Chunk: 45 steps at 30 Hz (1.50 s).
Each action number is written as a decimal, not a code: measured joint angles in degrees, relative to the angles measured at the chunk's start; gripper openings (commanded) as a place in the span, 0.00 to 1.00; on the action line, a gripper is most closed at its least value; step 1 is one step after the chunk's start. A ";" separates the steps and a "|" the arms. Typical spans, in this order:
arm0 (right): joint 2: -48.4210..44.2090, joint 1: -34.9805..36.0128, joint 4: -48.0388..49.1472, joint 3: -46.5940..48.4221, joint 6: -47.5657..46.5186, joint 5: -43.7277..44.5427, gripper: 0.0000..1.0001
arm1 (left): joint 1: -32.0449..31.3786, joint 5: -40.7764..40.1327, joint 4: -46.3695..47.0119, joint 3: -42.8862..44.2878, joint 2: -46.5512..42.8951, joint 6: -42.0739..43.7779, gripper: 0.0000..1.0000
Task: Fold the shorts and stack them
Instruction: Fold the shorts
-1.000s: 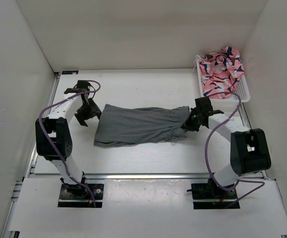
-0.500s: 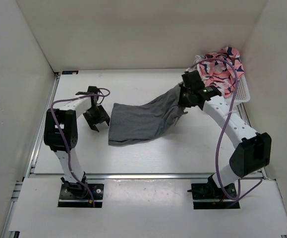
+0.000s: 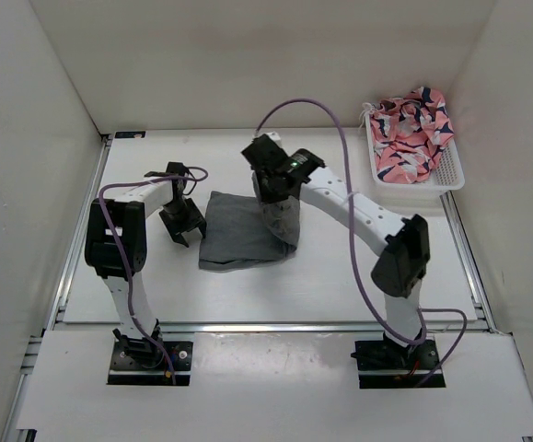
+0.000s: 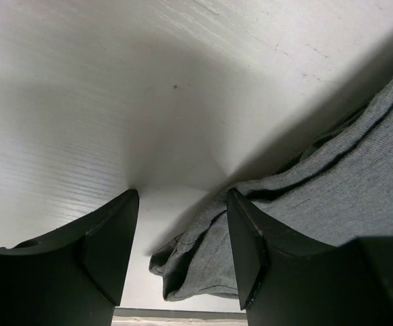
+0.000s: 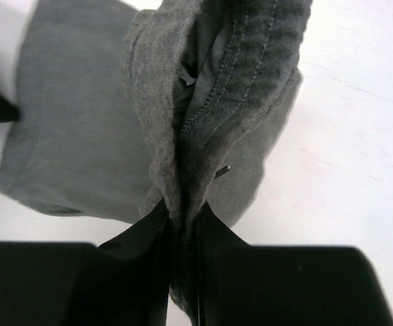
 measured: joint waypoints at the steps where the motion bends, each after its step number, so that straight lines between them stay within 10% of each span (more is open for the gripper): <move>1: 2.27 1.16 -0.70 2.73 0.00 0.22 0.00 | 0.00 0.04 0.00 0.00 0.00 0.00 0.64; 10: 17.25 6.10 -5.62 19.17 0.52 -0.55 0.02 | 0.00 0.11 0.42 -0.39 -0.17 0.00 0.65; 12: 19.67 6.27 -5.86 21.70 0.76 -1.46 0.25 | 0.00 0.24 0.66 -0.63 -0.39 -0.02 0.74; 13: 20.72 6.32 -5.90 22.86 0.70 -2.34 0.62 | 0.00 0.52 0.81 -0.76 -0.68 -0.13 0.76; 14: 21.49 6.32 -5.57 23.65 1.14 -3.34 0.77 | 0.00 0.61 0.92 -0.96 -0.94 -0.15 0.78; 17: 21.77 6.32 -3.10 24.09 0.72 -7.78 0.93 | 0.74 1.16 1.49 -2.21 -2.27 0.35 0.83; 21: 14.38 5.97 4.24 13.79 1.18 -12.35 0.87 | 6.43 0.61 -0.70 -3.56 -5.95 2.60 0.84; 27: -9.09 0.04 15.63 -16.24 5.62 -17.25 0.20 | 12.15 -4.59 -5.57 0.28 -14.40 5.20 0.79; 29: -13.79 -3.43 17.51 -22.05 7.39 -17.40 0.12 | 9.03 -5.79 -6.23 3.06 -16.48 5.64 0.79; 37: -13.44 -5.66 19.69 -31.71 10.36 -19.04 0.12 | -8.24 -6.73 -7.37 13.64 -12.31 6.49 0.59; 45: 1.36 -5.88 23.30 -25.35 10.12 -21.55 0.13 | -7.39 -8.33 -5.77 22.36 6.75 9.07 0.53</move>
